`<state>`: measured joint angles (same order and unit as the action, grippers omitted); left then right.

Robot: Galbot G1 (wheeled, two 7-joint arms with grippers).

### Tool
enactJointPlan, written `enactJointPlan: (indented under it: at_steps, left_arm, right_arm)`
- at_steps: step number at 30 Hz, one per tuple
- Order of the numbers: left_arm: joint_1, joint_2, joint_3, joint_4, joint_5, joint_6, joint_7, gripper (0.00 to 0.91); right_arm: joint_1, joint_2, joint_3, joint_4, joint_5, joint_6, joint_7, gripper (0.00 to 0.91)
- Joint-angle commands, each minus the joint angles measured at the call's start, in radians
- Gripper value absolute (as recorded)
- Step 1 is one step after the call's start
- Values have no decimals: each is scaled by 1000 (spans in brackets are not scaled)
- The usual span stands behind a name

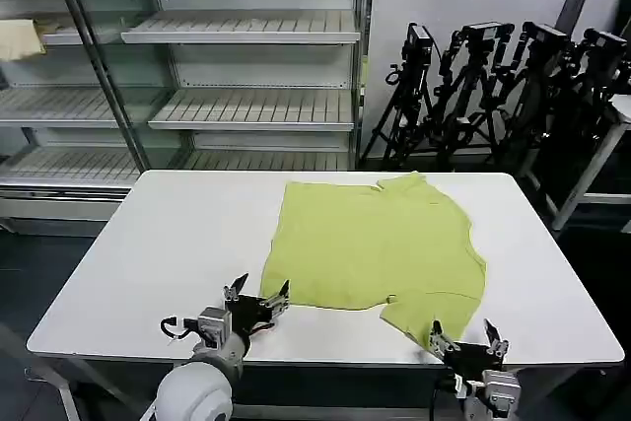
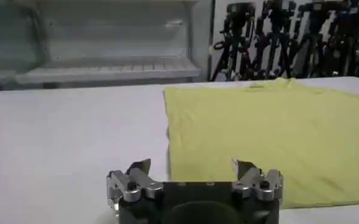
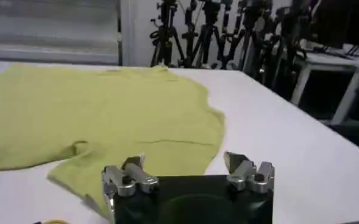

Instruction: Fold and organize the clothes.

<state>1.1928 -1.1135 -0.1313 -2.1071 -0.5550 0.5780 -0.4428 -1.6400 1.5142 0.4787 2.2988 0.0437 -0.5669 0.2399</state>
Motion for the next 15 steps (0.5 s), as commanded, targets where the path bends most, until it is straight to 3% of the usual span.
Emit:
enactJointPlan:
  at_steps: [1, 6, 7, 8, 10, 15]
  left_arm:
    - [-12, 5, 12, 22, -51, 5, -20, 907]
    - [-10, 7, 15, 32, -65, 5, -20, 877]
    - [-10, 6, 15, 33, -71, 5, -23, 433]
    - [-10, 4, 14, 38, -79, 5, -34, 202]
    - [-10, 4, 13, 48, -100, 6, -44, 71]
    - [-10, 6, 15, 67, -125, 6, -55, 71]
  right_arm:
    - [-1, 1, -26, -18, 4, -12, 2, 907]
    - [-5, 7, -37, -21, 63, -13, 11, 907]
    - [-5, 8, -36, -21, 71, -13, 13, 907]
    - [-4, 9, -35, -21, 84, -13, 16, 907]
    - [-3, 10, -32, -23, 107, -13, 23, 867]
    - [-3, 10, -26, -27, 120, -13, 28, 867]
